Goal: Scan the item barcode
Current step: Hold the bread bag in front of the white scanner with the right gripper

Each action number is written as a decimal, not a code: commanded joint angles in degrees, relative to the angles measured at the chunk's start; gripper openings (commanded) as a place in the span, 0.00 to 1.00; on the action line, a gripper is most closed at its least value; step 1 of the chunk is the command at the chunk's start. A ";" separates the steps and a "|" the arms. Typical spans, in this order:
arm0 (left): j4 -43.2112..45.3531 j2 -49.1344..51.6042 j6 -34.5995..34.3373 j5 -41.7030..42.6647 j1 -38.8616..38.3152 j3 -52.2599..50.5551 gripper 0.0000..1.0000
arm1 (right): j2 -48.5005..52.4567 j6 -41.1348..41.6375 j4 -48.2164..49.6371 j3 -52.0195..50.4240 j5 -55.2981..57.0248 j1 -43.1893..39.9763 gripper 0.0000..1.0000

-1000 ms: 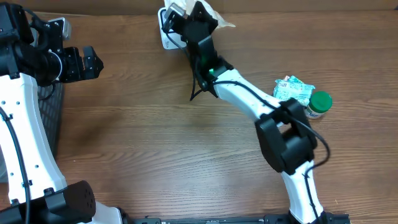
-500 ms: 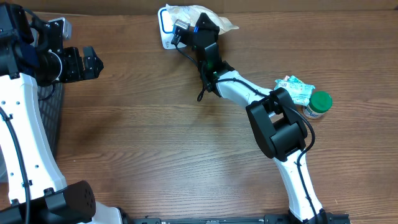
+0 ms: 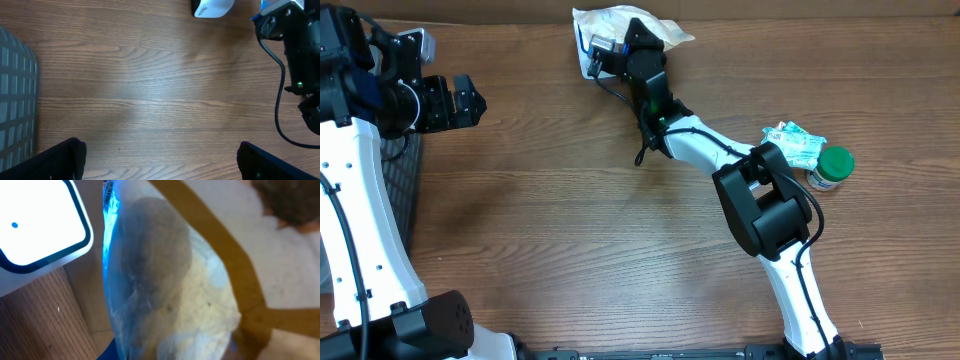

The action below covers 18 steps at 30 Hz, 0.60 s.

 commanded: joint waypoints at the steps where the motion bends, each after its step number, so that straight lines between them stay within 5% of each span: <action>1: 0.07 0.20 0.24 0.07 0.22 0.22 1.00 | -0.42 -1.55 0.83 0.85 -0.33 0.24 0.04; 18: 0.07 0.20 0.24 0.07 0.22 0.22 1.00 | 0.02 -1.70 4.66 1.22 -5.05 0.20 0.04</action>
